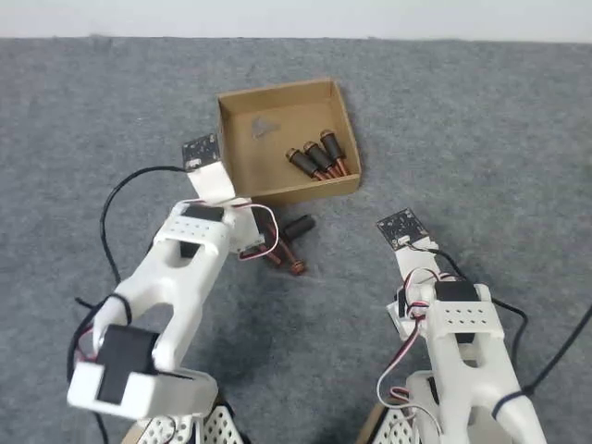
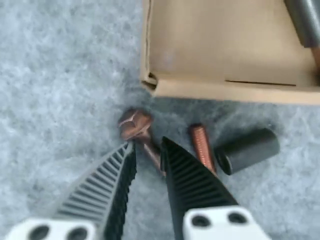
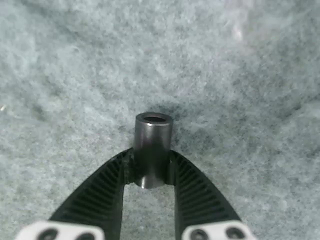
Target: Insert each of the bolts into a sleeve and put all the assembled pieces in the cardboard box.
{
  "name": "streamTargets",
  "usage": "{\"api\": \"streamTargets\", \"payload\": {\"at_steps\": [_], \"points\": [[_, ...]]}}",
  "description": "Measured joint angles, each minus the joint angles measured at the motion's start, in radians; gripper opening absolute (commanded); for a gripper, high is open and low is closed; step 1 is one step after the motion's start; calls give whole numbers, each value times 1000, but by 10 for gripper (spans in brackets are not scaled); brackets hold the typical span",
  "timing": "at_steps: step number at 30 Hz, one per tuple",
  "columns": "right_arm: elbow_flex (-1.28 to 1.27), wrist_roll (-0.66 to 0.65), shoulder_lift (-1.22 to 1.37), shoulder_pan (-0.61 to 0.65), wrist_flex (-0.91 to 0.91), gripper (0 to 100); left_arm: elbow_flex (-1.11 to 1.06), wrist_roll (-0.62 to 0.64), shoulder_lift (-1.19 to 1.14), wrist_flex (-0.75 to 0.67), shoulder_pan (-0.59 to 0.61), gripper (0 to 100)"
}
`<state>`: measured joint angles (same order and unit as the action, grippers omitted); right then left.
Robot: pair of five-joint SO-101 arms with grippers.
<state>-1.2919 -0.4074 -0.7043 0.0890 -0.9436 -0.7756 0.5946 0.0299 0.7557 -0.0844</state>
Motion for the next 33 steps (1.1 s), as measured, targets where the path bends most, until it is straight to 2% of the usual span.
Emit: {"api": "streamTargets", "payload": {"at_steps": [19, 23, 33], "points": [[0, 0, 0, 0, 0, 7, 209, 0, -190, 213, 61, 72], [0, 0, 0, 0, 0, 7, 273, -3, -239, 265, 61, 5], [0, 0, 0, 0, 0, 7, 290, -264, -249, 275, 60, 10]]}}
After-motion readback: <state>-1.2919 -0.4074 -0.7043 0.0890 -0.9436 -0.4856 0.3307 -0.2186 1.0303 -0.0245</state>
